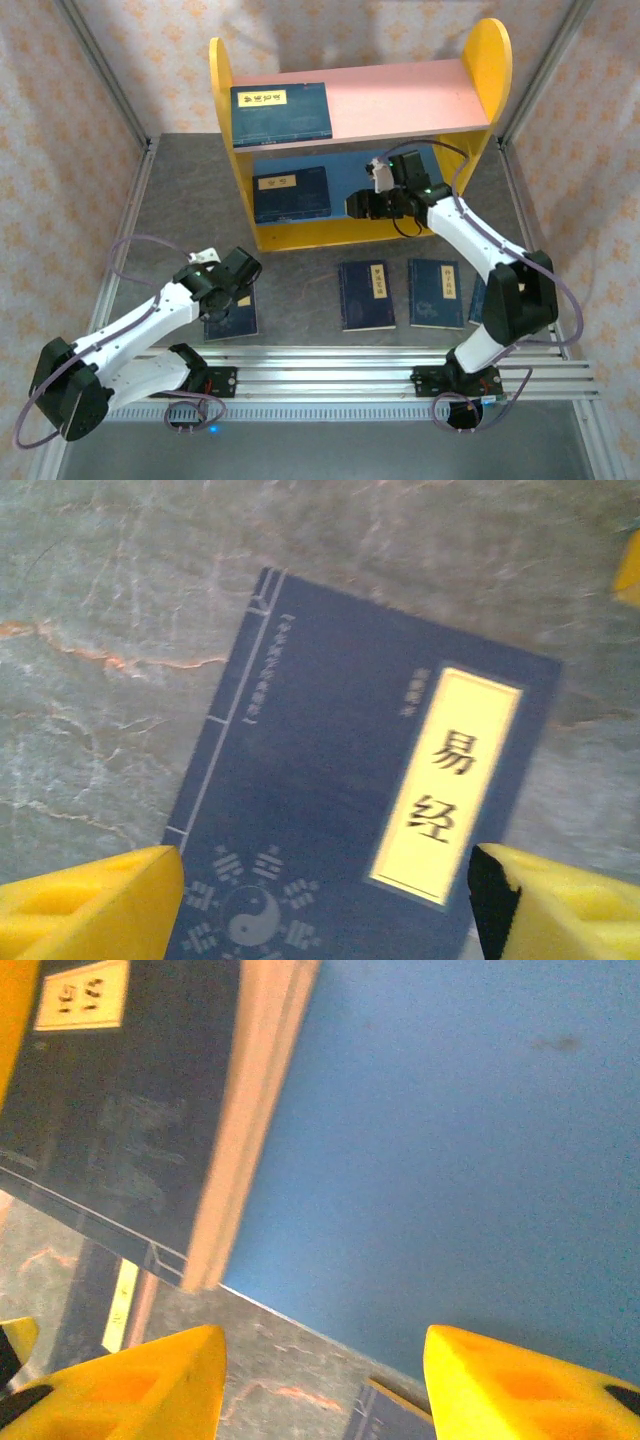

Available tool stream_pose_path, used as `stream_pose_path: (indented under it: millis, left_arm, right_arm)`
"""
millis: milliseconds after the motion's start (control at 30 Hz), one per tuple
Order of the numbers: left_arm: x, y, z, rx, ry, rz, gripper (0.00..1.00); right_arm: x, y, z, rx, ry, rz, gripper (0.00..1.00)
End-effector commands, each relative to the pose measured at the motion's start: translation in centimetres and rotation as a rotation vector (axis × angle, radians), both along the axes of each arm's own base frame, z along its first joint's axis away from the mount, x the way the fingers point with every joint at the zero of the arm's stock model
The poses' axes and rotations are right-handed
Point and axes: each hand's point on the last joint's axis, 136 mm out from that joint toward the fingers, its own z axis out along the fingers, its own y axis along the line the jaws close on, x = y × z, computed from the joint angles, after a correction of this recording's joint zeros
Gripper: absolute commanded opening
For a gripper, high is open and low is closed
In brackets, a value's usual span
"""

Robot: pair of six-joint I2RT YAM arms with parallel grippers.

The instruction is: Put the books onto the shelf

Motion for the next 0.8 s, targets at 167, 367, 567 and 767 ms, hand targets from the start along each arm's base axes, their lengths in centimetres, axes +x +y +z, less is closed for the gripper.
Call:
stream_pose_path:
  millis: [167,367,567,767]
  left_arm:
    - [-1.5,1.5,-3.5,0.008,0.119,0.045,0.78]
    - [-1.9,-0.5,-6.3,-0.1,0.169,0.0,0.71]
    - [-2.0,-2.2,-8.2,-0.153,0.228,-0.059,0.67]
    - [-1.1,-7.5,-9.2,-0.242,0.217,-0.149,0.66]
  right_arm:
    - [-4.7,-2.8,-2.1,-0.121,0.01,-0.127,0.54]
    - [-8.2,-0.3,-3.0,-0.089,0.023,-0.058,0.55]
    - [-9.9,2.0,-3.2,-0.073,0.035,-0.013,0.55]
    - [-10.9,3.8,-4.0,-0.049,0.06,-0.001,0.55]
